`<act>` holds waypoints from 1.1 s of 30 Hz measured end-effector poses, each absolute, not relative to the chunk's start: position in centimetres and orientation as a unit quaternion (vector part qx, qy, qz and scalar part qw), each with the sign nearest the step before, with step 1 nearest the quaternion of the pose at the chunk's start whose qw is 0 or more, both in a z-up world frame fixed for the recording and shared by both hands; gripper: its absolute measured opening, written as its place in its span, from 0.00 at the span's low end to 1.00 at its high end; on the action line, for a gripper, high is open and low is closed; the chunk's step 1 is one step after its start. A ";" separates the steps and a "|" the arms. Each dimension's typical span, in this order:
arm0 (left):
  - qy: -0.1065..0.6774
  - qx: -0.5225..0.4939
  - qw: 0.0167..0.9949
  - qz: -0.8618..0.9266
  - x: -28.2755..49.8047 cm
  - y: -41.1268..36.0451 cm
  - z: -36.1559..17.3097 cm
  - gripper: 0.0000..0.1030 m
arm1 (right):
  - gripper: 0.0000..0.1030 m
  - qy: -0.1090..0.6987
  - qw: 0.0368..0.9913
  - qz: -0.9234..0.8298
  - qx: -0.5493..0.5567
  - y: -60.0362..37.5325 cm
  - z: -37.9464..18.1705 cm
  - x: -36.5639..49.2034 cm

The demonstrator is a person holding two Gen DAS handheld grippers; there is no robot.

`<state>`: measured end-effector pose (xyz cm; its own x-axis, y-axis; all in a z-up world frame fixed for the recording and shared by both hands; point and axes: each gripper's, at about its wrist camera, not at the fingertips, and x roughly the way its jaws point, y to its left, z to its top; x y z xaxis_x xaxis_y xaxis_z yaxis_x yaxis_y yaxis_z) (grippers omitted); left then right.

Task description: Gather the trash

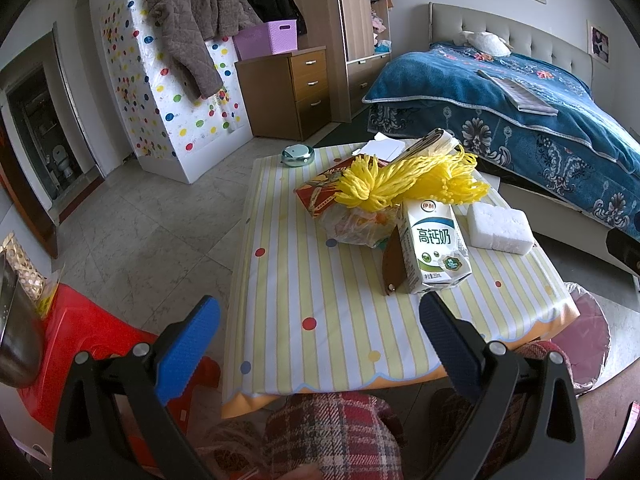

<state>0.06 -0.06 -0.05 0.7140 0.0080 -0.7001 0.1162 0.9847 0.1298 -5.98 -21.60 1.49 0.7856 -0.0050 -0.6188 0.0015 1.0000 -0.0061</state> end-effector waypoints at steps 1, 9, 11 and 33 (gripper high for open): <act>0.377 0.083 0.922 -0.029 0.1 -0.1 -0.1 0.94 | 0.95 0.327 0.945 -0.002 -0.003 -21.6 1.5 -6.0; 0.377 0.083 0.922 -0.029 0.1 -0.1 -0.1 0.94 | 0.95 0.328 0.945 -0.001 -0.002 -21.6 1.5 -5.9; 0.377 0.083 0.922 -0.029 0.1 -0.1 -0.1 0.94 | 0.95 0.328 0.945 -0.002 -0.002 -21.7 1.5 -5.9; 0.394 0.074 0.915 -0.041 0.6 0.8 -2.4 0.94 | 0.95 0.316 0.949 0.004 -0.002 -21.9 0.9 -5.2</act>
